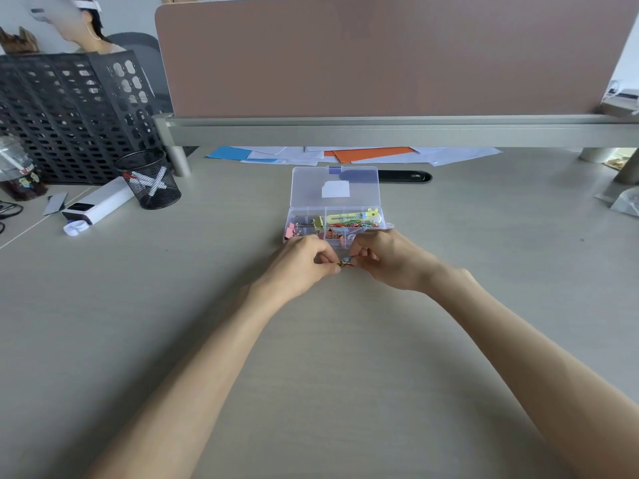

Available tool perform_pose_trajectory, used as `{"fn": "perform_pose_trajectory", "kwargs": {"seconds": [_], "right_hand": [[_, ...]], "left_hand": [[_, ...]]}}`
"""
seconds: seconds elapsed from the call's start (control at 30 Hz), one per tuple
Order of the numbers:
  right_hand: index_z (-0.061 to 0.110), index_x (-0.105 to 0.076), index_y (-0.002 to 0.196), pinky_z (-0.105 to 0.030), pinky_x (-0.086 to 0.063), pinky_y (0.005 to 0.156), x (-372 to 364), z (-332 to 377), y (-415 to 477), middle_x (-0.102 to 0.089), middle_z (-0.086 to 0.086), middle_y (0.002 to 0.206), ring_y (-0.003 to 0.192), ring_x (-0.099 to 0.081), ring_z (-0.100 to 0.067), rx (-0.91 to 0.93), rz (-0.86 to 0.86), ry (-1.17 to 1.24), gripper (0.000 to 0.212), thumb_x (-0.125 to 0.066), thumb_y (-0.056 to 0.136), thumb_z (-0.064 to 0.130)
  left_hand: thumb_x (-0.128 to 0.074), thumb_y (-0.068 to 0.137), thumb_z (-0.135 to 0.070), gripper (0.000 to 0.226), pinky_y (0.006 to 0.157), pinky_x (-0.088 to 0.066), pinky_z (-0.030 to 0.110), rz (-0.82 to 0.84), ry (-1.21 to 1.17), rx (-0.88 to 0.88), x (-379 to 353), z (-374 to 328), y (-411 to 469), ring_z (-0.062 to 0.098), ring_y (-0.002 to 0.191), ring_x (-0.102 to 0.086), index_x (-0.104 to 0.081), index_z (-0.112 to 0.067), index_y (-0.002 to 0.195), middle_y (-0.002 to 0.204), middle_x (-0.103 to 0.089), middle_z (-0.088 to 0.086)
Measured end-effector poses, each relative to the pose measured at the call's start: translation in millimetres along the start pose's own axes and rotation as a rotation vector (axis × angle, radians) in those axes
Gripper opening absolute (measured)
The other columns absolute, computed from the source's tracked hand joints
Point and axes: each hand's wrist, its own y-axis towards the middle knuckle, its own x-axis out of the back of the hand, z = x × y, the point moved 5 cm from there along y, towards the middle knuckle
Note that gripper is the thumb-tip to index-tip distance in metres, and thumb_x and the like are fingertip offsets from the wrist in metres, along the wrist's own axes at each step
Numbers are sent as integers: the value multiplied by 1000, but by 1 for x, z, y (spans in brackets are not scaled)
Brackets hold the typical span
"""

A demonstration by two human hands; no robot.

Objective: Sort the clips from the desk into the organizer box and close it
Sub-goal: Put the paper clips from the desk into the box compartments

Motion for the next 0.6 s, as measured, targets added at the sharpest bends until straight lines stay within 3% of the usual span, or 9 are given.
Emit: {"fn": "perform_pose_trajectory", "kwargs": {"seconds": [0.17, 0.3, 0.5, 0.57, 0.6], "right_hand": [[14, -69, 91, -22, -35, 68, 0, 2, 2, -55, 6, 79, 75, -49, -15, -13, 1, -59, 9, -62, 86, 15], [19, -72, 87, -22, -39, 67, 3, 1, 1, -58, 8, 75, 75, -53, -13, -66, -27, -78, 9, -64, 83, 18], [20, -70, 85, -25, -43, 68, 5, -2, 1, -60, 5, 75, 76, -57, -18, -116, -33, -24, 7, -63, 84, 20], [18, -70, 89, -27, -44, 67, 8, -3, 1, -62, 2, 79, 78, -58, -22, -142, -50, -29, 9, -62, 85, 20], [17, -70, 90, -28, -44, 67, 8, -4, 1, -64, -1, 81, 79, -59, -24, -154, -54, -37, 10, -61, 85, 20]], "left_hand": [[-70, 82, -29, 5, 100, -37, 38, 92, 32, 38, -2, -1, 4, 13, 89, -60, -68, -23, 83, 80, -61, -9], [-69, 84, -25, 11, 72, -41, 27, 158, 5, 63, 2, -8, 5, 7, 66, -52, -71, -15, 88, 70, -58, -11], [-69, 84, -25, 6, 58, -41, 10, 204, 18, 83, 3, -8, 8, 11, 69, -53, -70, -19, 85, 67, -56, -15], [-69, 84, -26, 6, 71, -42, 17, 198, 12, 85, 2, -8, 9, 8, 63, -51, -69, -19, 83, 66, -54, -14], [-70, 83, -26, 7, 71, -39, 21, 193, 9, 83, 2, -8, 9, 7, 61, -49, -69, -19, 83, 66, -54, -13]]}}
